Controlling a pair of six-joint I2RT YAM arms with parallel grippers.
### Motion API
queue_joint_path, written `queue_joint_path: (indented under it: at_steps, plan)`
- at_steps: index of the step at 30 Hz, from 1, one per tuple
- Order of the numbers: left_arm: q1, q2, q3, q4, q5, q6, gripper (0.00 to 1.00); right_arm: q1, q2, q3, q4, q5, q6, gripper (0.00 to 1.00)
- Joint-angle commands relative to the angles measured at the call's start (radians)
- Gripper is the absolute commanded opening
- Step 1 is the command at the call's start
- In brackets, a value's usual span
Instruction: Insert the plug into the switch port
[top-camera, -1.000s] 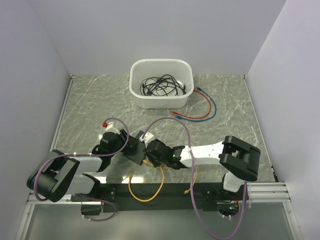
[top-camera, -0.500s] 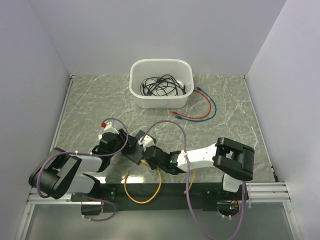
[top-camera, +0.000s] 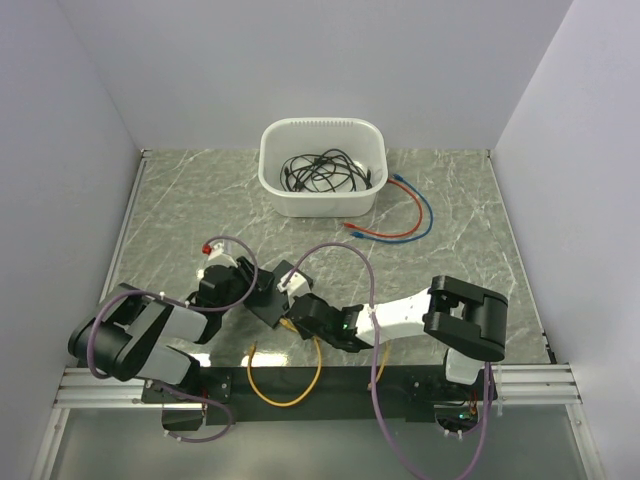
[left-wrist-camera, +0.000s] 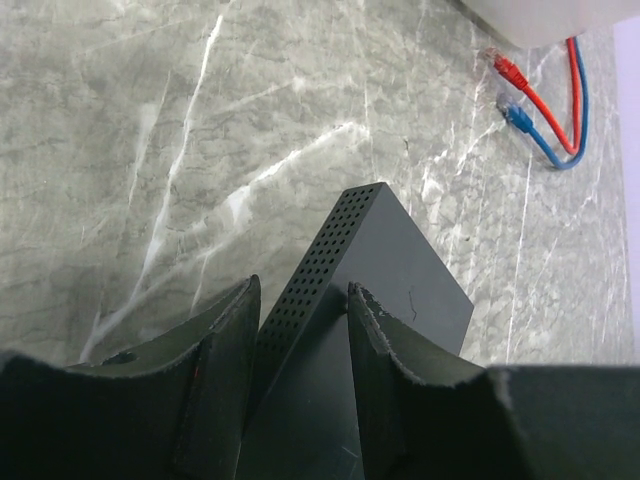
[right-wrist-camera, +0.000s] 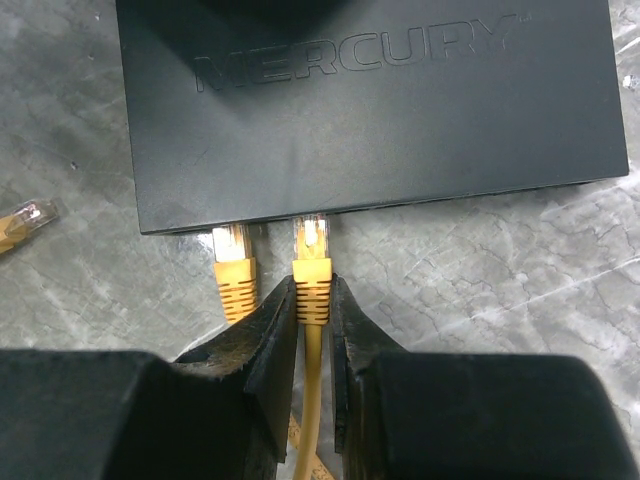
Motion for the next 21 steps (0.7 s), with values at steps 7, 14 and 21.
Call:
queue_joint_path:
  at_steps: [7, 14, 21]
  plan:
    - [-0.050, 0.010, -0.067, -0.048, 0.130, -0.054, 0.45, 0.005, 0.074, 0.056, 0.167, 0.020, 0.025, 0.00]
    - [-0.123, -0.046, -0.082, -0.094, 0.085, -0.088, 0.45, 0.005, 0.102, 0.066, 0.204, 0.008, 0.029, 0.00]
    - [-0.281, -0.021, -0.095, -0.072, 0.010, -0.152, 0.44, 0.005, 0.112, 0.077, 0.247, -0.029, 0.003, 0.00]
